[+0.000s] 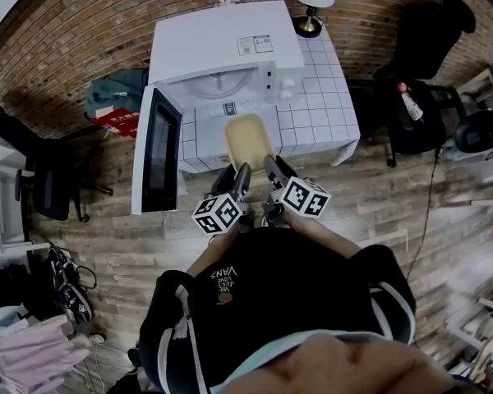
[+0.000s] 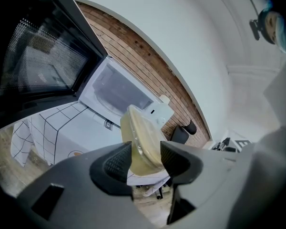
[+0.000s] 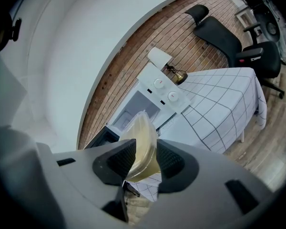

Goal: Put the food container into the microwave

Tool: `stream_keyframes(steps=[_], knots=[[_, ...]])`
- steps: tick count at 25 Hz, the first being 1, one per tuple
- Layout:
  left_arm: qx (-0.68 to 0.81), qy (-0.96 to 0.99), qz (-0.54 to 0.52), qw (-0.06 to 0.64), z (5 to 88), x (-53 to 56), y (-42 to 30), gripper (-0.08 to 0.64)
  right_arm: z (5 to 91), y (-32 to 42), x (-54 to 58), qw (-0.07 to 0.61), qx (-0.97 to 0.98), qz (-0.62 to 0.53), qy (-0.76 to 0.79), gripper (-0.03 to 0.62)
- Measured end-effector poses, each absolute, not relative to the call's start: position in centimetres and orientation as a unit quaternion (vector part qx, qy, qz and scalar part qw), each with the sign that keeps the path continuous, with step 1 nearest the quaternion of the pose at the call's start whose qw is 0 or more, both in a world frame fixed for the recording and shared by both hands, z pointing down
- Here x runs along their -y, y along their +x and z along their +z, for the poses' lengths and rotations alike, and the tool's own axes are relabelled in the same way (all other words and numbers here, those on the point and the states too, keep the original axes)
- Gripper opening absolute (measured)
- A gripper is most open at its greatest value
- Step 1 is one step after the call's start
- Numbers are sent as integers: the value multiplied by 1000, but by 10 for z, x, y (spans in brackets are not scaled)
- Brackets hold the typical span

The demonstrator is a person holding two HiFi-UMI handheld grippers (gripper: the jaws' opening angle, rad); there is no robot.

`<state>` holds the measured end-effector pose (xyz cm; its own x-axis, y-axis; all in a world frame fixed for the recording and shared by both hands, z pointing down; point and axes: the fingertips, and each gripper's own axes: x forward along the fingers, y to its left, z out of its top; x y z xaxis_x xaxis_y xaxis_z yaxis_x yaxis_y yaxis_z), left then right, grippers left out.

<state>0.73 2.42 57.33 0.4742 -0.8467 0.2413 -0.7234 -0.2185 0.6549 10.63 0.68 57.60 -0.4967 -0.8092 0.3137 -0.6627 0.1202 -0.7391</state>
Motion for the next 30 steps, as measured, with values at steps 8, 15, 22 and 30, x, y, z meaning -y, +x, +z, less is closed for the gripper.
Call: stream_keyframes(steps=[8,15,22,30], knots=[[502,779,-81,367,574,2,0,193,576,99,18,82,-744,-439,-497,120],[496,781,-75,371,575,31,-8,193,577,91,47,78,-741,-439,-503,120],[493,781,-74,376,579,61,-19,193,581,80,76,73,-736,-442,-507,120],[490,779,-70,385,586,90,-30,193,587,66,104,69,-735,-447,-506,120]])
